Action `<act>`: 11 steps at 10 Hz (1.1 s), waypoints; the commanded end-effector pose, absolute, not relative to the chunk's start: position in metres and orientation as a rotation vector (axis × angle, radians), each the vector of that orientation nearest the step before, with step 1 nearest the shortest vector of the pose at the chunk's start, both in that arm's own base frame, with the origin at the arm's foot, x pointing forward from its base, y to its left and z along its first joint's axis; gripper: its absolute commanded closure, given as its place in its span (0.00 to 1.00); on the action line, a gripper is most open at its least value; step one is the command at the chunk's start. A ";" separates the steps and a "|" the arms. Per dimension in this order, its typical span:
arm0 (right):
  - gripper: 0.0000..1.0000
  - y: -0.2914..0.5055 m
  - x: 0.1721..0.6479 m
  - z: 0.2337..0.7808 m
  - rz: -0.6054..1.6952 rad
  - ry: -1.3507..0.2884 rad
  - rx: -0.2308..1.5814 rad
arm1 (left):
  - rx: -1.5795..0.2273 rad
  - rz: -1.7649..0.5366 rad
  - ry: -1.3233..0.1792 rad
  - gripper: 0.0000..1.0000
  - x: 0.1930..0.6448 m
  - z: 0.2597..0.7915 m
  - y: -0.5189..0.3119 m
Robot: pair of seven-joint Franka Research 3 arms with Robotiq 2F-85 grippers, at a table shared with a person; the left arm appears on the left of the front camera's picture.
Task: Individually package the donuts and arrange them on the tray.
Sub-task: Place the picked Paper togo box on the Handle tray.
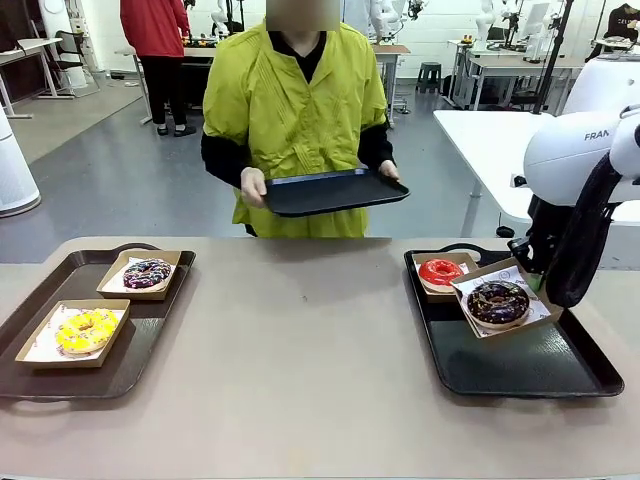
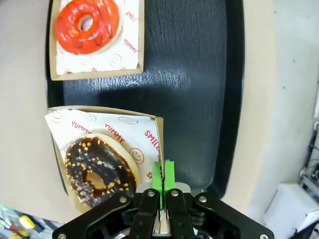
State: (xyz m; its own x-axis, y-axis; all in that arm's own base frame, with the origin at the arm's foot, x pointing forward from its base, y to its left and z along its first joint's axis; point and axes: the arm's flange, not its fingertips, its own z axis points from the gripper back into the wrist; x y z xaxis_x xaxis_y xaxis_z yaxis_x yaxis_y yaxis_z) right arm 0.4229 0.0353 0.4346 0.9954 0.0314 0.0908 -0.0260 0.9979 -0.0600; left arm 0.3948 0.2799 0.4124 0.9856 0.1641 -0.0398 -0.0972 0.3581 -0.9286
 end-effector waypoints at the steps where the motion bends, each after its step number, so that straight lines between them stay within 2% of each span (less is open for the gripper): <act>1: 0.99 0.033 0.421 0.440 0.011 -0.105 -0.039 | -1.199 0.166 -0.064 0.01 0.392 0.416 0.281; 7: 0.99 0.034 0.422 0.439 0.024 -0.102 -0.056 | -1.199 0.166 -0.064 0.01 0.392 0.416 0.281; 11: 0.99 0.026 0.421 0.404 -0.005 -0.081 -0.022 | -1.199 0.166 -0.064 0.01 0.392 0.416 0.281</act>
